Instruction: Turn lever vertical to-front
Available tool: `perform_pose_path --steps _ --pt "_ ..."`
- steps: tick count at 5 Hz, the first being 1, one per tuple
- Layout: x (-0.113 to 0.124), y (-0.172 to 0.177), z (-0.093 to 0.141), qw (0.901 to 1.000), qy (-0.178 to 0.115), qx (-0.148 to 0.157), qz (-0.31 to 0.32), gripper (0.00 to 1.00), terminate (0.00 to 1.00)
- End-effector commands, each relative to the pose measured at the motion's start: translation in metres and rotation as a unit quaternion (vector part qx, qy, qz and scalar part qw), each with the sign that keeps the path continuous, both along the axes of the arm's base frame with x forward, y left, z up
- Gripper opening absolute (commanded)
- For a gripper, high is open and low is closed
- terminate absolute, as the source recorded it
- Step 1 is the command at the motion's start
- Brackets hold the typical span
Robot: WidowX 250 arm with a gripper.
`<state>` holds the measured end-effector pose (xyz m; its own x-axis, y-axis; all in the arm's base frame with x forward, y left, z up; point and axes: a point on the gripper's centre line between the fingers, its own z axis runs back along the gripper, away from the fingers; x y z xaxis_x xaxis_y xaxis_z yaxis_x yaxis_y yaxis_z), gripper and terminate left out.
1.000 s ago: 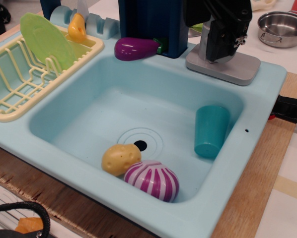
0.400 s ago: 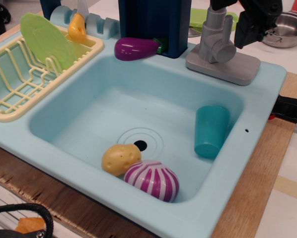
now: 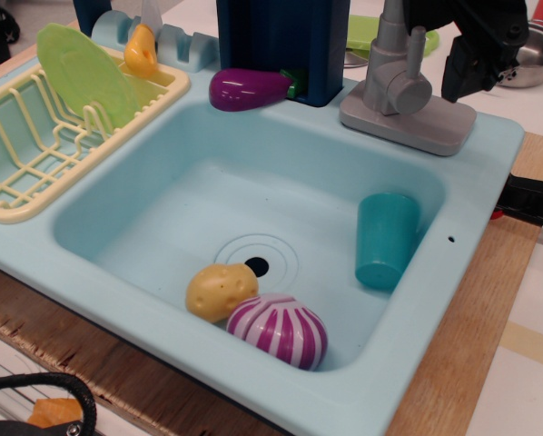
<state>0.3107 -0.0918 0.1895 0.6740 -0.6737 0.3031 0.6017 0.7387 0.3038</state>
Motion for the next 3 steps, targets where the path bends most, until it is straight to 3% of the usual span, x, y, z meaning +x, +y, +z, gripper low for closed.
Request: perform_pose_path --steps 1,3 --pt "-0.0079 0.0069 0.0044 0.9997 0.003 -0.009 0.022 0.0 0.0" --pt "-0.0157 0.0142 0.0076 0.9994 0.014 -0.007 0.031 0.0 0.0"
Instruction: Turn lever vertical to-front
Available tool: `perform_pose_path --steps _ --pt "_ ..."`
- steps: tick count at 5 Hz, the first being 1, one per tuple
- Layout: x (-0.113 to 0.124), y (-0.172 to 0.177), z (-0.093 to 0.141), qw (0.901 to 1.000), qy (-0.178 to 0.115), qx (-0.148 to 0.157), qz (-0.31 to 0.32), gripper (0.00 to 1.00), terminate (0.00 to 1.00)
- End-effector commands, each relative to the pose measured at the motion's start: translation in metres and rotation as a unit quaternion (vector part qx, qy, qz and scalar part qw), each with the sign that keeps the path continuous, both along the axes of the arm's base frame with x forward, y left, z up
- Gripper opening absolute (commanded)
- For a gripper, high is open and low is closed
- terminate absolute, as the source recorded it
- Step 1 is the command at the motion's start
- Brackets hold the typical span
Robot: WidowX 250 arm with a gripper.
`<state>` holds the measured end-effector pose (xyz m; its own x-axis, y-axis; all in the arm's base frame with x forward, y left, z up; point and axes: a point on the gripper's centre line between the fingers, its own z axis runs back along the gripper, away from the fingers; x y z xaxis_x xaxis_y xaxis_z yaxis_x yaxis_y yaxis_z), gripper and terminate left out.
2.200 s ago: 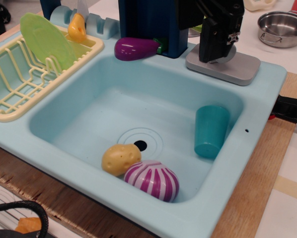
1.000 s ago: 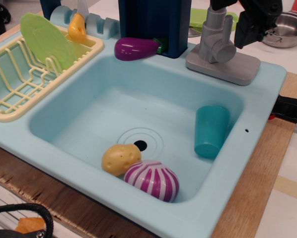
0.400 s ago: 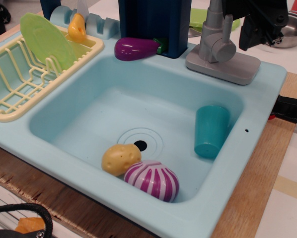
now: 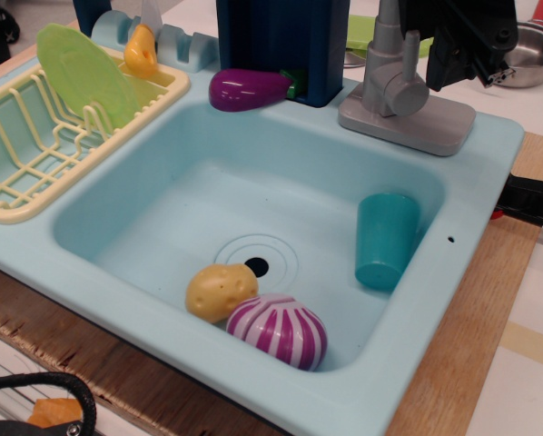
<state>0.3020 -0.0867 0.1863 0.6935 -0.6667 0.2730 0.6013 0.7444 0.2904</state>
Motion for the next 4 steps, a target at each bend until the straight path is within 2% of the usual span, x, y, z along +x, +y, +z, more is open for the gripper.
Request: perform_pose_path --steps 1,2,3,4 --pt "-0.013 0.016 0.007 0.9995 0.001 -0.014 0.029 0.0 0.0" --pt "-0.015 0.021 0.002 0.9995 0.006 -0.013 0.028 0.0 0.0" --pt "-0.016 0.025 0.001 0.9991 -0.01 0.041 -0.003 0.0 0.0" --pt "-0.012 0.03 -0.002 0.9987 -0.001 0.051 -0.007 0.0 0.0"
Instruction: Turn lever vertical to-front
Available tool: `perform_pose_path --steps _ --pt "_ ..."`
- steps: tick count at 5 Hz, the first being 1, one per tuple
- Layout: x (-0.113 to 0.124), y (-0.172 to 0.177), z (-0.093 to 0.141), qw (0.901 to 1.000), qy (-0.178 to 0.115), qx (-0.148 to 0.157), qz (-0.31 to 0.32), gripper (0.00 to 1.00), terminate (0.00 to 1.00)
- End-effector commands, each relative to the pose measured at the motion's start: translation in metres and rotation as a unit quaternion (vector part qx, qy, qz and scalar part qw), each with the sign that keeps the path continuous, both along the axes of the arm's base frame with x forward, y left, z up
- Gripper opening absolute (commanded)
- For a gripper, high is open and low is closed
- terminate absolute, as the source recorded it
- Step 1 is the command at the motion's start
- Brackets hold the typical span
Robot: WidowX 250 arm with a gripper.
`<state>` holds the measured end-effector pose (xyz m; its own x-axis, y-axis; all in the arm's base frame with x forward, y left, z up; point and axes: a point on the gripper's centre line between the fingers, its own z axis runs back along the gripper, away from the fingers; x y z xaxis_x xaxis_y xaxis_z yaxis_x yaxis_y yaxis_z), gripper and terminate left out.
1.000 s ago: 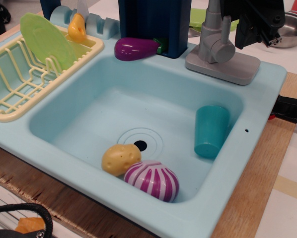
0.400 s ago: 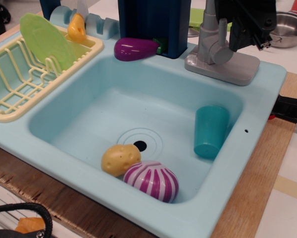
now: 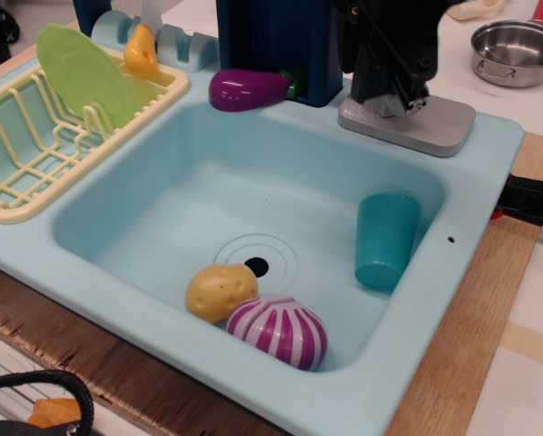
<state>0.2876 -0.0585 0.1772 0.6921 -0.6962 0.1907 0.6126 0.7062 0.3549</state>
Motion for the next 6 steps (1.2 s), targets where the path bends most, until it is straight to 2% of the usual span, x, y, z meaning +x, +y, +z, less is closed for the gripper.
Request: perform_pose_path --steps 1,3,5,6 --pt "0.002 0.005 0.003 0.9999 -0.01 -0.009 0.005 0.0 0.0" --pt "0.004 0.008 -0.019 0.9972 0.04 -0.058 0.027 0.0 0.0" --pt "-0.015 0.014 -0.041 0.9926 0.081 -0.074 0.051 0.0 0.0" --pt "-0.021 0.017 -0.05 0.9911 0.086 -0.086 0.055 0.0 0.0"
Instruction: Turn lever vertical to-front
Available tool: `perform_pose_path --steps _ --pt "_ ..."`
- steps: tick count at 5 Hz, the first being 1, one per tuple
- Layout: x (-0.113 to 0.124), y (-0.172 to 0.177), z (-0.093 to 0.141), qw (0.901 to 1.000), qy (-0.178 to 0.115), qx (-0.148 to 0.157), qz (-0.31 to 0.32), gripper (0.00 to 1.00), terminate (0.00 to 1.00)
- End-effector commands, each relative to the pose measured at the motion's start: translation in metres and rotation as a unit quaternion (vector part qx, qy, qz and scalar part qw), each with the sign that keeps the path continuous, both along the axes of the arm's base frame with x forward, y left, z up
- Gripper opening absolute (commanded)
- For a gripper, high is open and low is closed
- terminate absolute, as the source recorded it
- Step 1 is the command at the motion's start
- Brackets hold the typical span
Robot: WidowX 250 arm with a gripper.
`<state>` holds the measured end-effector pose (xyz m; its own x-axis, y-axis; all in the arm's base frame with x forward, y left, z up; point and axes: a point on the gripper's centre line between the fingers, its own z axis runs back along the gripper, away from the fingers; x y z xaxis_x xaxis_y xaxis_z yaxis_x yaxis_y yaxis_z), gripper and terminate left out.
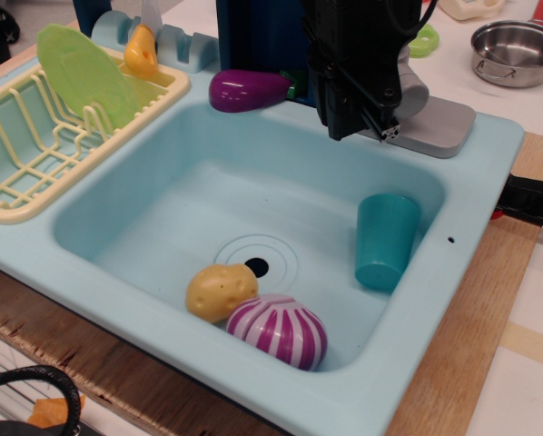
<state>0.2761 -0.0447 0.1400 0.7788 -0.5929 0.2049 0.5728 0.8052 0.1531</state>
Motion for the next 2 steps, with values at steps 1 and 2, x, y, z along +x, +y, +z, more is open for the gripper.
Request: perform_pose_path --steps 1,2 --pt "-0.0091 0.0027 -0.0129 0.9997 0.023 -0.004 0.005 1.0 0.0" --pt "-0.0091 0.0027 -0.0129 0.9997 0.023 -0.004 0.005 1.0 1.0"
